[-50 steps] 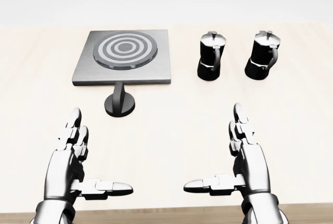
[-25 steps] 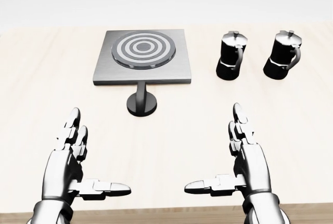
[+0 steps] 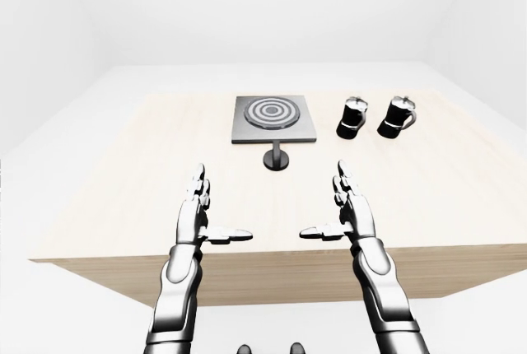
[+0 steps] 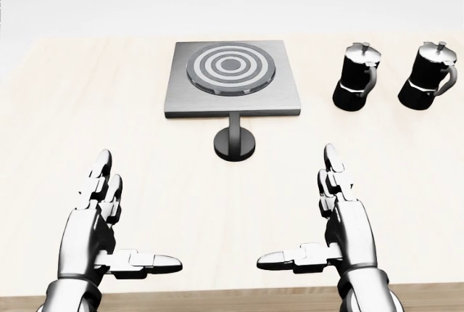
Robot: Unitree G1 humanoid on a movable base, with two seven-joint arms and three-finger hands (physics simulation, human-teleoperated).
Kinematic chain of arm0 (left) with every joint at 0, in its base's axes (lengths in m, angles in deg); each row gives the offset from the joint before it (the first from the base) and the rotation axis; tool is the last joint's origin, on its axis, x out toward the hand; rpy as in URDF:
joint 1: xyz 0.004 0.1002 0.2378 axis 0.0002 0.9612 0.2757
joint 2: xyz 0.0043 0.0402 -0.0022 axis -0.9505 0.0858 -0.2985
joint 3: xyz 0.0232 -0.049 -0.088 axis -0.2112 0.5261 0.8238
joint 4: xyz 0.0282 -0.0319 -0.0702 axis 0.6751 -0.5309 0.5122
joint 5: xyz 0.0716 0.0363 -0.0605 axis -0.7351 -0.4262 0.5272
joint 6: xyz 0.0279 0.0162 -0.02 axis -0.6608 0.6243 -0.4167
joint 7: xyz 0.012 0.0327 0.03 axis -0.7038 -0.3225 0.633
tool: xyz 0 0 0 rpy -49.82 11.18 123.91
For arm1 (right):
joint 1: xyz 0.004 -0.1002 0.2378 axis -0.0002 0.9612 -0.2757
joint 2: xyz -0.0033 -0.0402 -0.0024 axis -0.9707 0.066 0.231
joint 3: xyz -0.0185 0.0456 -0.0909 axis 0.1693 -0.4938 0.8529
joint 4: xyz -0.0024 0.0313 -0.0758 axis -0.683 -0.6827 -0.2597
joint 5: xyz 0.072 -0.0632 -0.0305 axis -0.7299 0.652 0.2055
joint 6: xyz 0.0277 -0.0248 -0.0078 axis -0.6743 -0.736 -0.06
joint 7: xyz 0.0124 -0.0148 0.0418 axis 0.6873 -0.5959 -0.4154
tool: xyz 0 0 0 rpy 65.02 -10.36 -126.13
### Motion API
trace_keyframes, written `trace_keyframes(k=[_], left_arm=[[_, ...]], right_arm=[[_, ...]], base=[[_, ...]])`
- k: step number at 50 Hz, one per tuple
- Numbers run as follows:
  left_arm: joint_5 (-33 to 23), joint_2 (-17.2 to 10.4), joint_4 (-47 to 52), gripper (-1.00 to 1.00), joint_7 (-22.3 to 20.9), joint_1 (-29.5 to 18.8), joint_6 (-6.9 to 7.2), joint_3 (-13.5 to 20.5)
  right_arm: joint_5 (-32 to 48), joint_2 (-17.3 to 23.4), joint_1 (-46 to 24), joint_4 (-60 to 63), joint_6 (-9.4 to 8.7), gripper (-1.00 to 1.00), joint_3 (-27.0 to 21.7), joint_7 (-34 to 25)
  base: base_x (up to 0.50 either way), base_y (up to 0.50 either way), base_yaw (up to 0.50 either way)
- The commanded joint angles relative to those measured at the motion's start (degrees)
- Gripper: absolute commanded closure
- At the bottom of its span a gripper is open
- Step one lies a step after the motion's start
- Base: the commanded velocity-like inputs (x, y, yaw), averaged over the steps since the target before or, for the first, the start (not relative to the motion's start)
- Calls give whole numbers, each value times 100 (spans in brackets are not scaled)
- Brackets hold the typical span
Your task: Turn off the stove.
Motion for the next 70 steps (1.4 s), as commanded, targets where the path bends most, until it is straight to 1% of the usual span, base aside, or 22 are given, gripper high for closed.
trace_keyframes(k=[1, 3, 6, 10, 13, 19, 23, 25, 27, 29, 33, 34, 38, 41, 43, 46, 50, 52, 55, 57, 67, 70], left_arm=[[7, 0, -2, -100, -10, 1, -18, 1], [8, 0, 69, -100, -11, 25, 27, -4], [6, 1, 63, -100, -14, 24, 22, -4], [-9, 1, 27, -100, -14, 24, -19, -7], [-14, -2, -30, -100, -16, -1, -50, -2], [-37, -2, -84, -100, -7, -14, -92, -7], [-49, -3, -23, -100, -3, 8, -47, -15], [-63, 0, -82, -100, 0, -8, -96, -17], [-61, -2, -86, -100, -1, -13, -92, -13], [-50, 0, -40, -100, -2, -7, -45, -13], [-42, 2, -60, -100, -2, -12, -70, -9], [-22, 3, 30, -100, -9, 21, -23, -8], [-15, 1, 7, -100, -15, 13, -38, -6], [-5, 1, -46, -100, -19, -12, -65, 2], [1, -1, 8, -100, -20, 5, -28, 1], [10, -2, -61, -100, -22, -23, -68, 10], [9, -2, -87, -100, -19, -33, -88, 9], [9, -1, -36, -100, -15, -20, -45, 2], [9, -1, -57, -100, -16, -28, -63, 3], [16, 1, 28, -100, -15, 1, -5, -2], [26, -3, -55, -100, -23, -25, -63, 9], [15, -1, 5, -100, -11, -2, -28, 3]], right_arm=[[-3, -3, -6, -6, -15, -100, 7, -2], [-16, 0, -15, -40, 9, -100, -3, -9], [-24, -8, -10, 0, -41, -100, 3, -3], [-36, -8, -12, -14, -34, -100, 1, -3], [-62, 1, -28, -112, 42, -100, -19, -18], [-69, 0, -26, -79, 14, -100, -14, -15], [-79, 7, -39, -129, 64, -100, -20, -29], [-78, 6, -34, -103, 55, -100, -17, -29], [-81, 10, -45, -151, 96, -100, -24, -36], [-74, 6, -42, -107, 60, -100, -15, -29], [-74, 7, -33, -107, 73, -100, -18, -31], [-65, -2, -19, -54, 29, -100, -4, -18], [-80, 0, -35, -116, 64, -100, -16, -22], [-73, 0, -37, -91, 37, -100, -10, -17], [-75, 0, -37, -95, 45, -100, -11, -17], [-62, -4, -29, -52, 14, -100, 3, -11], [-61, 6, -49, -142, 80, -100, -7, -23], [-55, 11, -58, -169, 95, -100, -9, -28], [-57, 9, -57, -151, 79, -100, -9, -30], [-59, 11, -57, -156, 87, -100, -11, -35], [-57, 10, -64, -177, 103, -100, -14, -39], [-58, 10, -61, -188, 108, -100, -13, -42]], base=[[0, 24, 0], [0, 24, 0], [1, 19, 0], [7, 7, 0], [21, 5, 0], [29, 2, 0], [31, 0, 0], [31, 0, 0], [31, 0, 0], [31, 0, 0], [31, 0, 0], [31, 0, 0], [29, 0, 0], [27, 0, 0], [27, 0, 0], [27, 0, 0], [27, 0, 0], [27, 0, 0], [27, 0, 0], [27, 0, 0], [27, 0, 0], [27, 0, 0]])
